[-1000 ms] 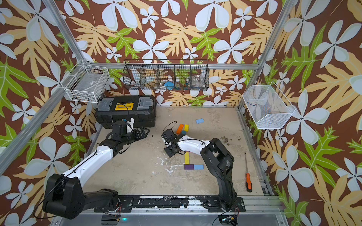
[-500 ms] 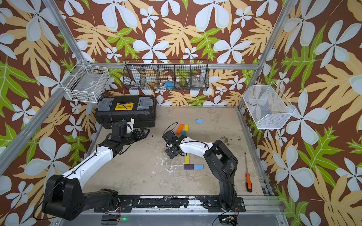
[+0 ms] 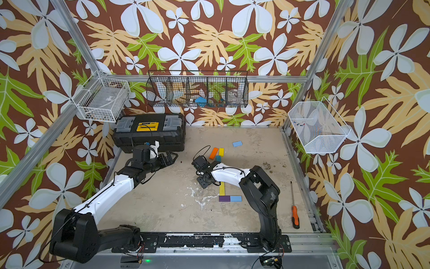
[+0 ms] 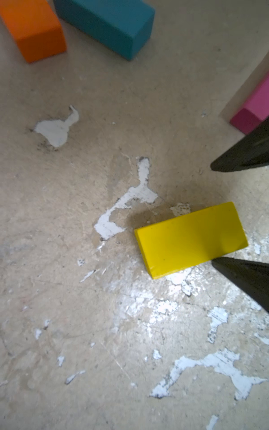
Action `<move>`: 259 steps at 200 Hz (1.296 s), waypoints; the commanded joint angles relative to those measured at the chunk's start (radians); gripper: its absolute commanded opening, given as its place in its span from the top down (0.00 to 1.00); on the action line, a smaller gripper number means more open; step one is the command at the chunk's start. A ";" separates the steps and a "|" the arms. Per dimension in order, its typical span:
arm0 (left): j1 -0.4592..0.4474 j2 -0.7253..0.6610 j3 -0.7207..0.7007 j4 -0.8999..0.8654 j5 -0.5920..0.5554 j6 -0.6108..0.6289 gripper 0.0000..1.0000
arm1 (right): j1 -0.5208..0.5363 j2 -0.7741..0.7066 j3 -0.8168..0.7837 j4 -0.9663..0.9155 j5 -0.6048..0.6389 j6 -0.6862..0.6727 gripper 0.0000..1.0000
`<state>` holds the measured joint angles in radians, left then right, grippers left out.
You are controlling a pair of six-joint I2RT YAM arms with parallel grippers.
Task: Assemble the letter c with building blocks
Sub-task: Adjust the building block at the center of the board.
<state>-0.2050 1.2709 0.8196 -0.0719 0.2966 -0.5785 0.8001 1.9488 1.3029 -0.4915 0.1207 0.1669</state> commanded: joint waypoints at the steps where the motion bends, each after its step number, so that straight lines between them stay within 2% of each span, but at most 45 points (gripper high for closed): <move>1: 0.001 -0.004 0.004 0.012 0.010 0.000 0.00 | 0.001 0.004 0.007 -0.022 0.039 -0.009 0.39; 259: 0.002 -0.005 -0.025 0.041 0.022 -0.015 0.00 | -0.039 -0.020 -0.024 -0.019 0.038 0.013 0.40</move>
<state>-0.2050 1.2694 0.7975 -0.0544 0.3077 -0.5964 0.7654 1.9388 1.2819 -0.5087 0.1539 0.1734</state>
